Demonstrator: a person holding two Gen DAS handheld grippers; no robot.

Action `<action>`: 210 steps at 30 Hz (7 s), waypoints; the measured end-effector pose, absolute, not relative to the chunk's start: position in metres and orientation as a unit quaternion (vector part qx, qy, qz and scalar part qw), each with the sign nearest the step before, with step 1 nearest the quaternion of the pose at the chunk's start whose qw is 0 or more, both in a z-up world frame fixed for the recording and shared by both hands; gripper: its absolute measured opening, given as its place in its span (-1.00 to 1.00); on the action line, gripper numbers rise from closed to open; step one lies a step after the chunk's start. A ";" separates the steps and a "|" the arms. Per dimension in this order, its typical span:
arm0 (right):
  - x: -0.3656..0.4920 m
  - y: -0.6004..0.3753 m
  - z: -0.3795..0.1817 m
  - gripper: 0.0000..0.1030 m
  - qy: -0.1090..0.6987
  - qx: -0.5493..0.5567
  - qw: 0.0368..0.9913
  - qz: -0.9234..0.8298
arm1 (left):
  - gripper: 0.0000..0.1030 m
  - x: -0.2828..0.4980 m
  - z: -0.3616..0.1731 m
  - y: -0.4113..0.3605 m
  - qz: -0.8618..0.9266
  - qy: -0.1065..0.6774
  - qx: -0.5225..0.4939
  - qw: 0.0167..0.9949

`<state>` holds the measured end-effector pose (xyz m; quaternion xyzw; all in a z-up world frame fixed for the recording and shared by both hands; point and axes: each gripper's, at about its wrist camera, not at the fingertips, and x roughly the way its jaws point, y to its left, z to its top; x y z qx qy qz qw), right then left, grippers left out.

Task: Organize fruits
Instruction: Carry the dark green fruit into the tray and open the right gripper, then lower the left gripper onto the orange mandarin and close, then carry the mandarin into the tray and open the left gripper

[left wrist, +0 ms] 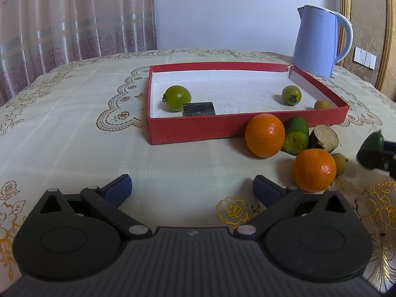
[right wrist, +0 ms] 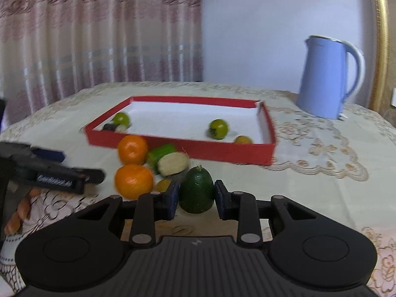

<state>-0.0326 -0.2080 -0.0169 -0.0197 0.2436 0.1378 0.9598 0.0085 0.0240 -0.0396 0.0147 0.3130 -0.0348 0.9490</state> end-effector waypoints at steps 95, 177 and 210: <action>0.037 -0.237 -0.040 0.85 0.318 0.006 0.946 0.060 | 1.00 0.018 -0.015 -0.033 -0.067 0.365 -0.066 0.926; 0.037 -0.235 -0.040 0.87 0.319 0.003 0.946 0.059 | -0.20 0.169 -0.010 -0.007 -0.015 0.337 0.004 0.941; 0.037 -0.234 -0.039 0.87 0.319 0.003 0.946 0.059 | 0.81 0.119 0.021 -0.010 0.005 0.268 0.034 0.963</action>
